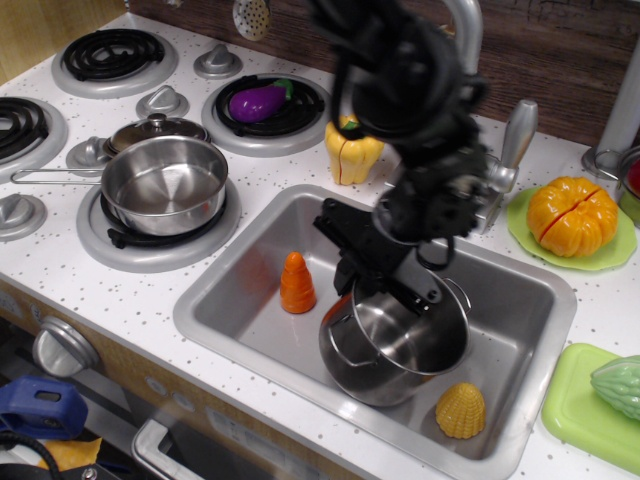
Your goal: Flip pot upright in sink
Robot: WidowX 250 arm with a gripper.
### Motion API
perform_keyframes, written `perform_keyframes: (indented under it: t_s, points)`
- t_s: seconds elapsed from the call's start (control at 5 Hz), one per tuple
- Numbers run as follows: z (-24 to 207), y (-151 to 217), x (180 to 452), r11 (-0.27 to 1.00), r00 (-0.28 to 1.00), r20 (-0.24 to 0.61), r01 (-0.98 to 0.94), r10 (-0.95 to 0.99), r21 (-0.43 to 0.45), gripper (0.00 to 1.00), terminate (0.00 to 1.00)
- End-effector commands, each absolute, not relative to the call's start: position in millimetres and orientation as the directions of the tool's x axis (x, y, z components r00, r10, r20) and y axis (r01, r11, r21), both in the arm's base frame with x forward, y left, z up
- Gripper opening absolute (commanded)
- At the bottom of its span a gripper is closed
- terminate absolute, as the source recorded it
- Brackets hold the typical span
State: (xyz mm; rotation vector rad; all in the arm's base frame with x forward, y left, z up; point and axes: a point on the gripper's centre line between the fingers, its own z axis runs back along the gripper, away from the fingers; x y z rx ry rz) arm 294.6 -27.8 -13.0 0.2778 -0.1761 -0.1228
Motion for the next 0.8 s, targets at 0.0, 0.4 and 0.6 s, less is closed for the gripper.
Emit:
perform_keyframes:
  t_s: [0.0, 0.4, 0.6]
  points:
    - [-6.8, -18.6, 305.2, 0.983, 0.959, 0.255, 0.086, -0.126, 0.163, 0.0, 0.0]
    - [-4.8, -16.1, 306.2, 0.978, 0.947, 0.277, 0.119, -0.163, 0.171, 1.0, 0.0]
    - [-4.8, -16.1, 306.2, 0.978, 0.947, 0.277, 0.119, -0.163, 0.171, 1.0, 1.0]
